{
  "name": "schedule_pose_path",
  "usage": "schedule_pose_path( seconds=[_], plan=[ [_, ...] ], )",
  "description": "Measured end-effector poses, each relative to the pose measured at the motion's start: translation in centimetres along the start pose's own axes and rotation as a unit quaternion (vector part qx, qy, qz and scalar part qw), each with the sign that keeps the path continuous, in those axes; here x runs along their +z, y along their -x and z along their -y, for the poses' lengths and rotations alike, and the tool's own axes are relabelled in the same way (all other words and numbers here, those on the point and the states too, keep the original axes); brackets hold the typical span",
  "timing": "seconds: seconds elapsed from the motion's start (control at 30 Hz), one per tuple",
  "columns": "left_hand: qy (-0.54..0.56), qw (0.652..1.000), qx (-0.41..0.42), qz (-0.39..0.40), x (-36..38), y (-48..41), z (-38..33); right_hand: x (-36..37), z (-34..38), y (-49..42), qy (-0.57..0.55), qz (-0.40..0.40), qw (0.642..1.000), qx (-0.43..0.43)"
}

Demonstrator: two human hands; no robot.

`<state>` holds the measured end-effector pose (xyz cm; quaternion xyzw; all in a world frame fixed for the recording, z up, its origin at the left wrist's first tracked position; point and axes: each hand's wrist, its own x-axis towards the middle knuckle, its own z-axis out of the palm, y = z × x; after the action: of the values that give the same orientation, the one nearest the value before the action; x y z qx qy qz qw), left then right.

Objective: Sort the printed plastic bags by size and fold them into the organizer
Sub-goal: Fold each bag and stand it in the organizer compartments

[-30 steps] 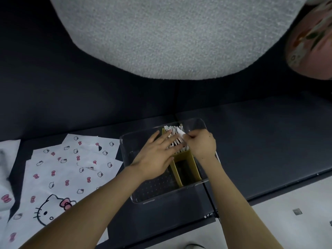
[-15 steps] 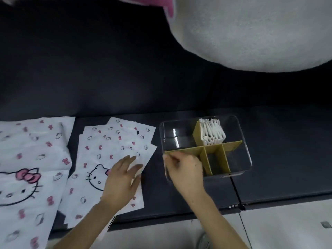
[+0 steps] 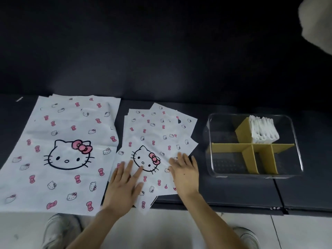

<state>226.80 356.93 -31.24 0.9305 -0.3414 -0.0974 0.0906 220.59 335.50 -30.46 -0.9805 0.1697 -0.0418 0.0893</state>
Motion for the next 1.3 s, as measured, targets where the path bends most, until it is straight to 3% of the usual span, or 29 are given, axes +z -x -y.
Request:
schedule_pose_path(
  seconds=[0.17,0.3,0.4,0.47,0.57,0.67,0.8,0.87,0.93,1.0,1.1,1.17,1.23,1.3],
  plan=[
    [0.129,0.985,-0.095,-0.061,-0.1,-0.8,-0.1,-0.1,-0.8,3.6,-0.101,-0.063,0.991,-0.061],
    [0.096,0.993,-0.063,-0.031,-0.9,-1.4,0.5,-1.4,-1.7,5.3,-0.221,-0.102,0.970,0.016],
    [0.122,0.983,-0.087,-0.105,-1.8,-2.2,0.1,-2.7,-2.1,4.5,-0.267,-0.121,0.956,-0.003],
    [0.240,0.957,-0.124,-0.105,-3.7,-3.3,-0.7,-3.5,-2.4,3.3,-0.255,-0.116,0.958,-0.061],
    [0.419,0.883,-0.209,-0.033,-5.3,-5.7,-0.8,-3.7,-3.5,1.1,-0.182,-0.067,0.975,-0.106],
    [0.362,0.897,-0.251,-0.030,-5.4,-7.1,0.0,-3.5,-4.1,-0.2,-0.131,-0.016,0.991,-0.036],
    [0.255,0.922,-0.287,-0.057,-5.1,-7.0,0.5,-3.4,-2.1,2.0,-0.105,-0.082,0.989,-0.071],
    [0.282,0.909,-0.304,-0.047,-4.9,-6.8,0.9,-2.3,-0.5,4.4,-0.098,-0.032,0.985,-0.135],
    [0.351,0.876,-0.329,-0.035,-4.9,-6.7,1.1,-0.6,0.0,6.6,-0.013,0.050,0.978,-0.200],
    [0.393,0.851,-0.346,-0.033,-5.5,-6.1,0.8,0.2,-0.3,7.5,0.023,0.077,0.972,-0.222],
    [0.395,0.860,-0.323,-0.028,-6.0,-4.8,0.7,-0.5,-0.6,7.8,-0.059,0.041,0.979,-0.188],
    [0.374,0.882,-0.284,-0.040,-6.4,-4.0,0.9,-2.2,-0.2,7.8,-0.181,0.062,0.974,-0.118],
    [0.385,0.894,-0.224,-0.057,-6.2,-2.8,1.6,-4.3,-0.1,7.0,-0.317,0.142,0.938,-0.012],
    [0.459,0.868,-0.186,-0.036,-6.5,-1.2,1.9,-6.3,-0.2,5.8,-0.441,0.174,0.877,0.077]
  ],
)
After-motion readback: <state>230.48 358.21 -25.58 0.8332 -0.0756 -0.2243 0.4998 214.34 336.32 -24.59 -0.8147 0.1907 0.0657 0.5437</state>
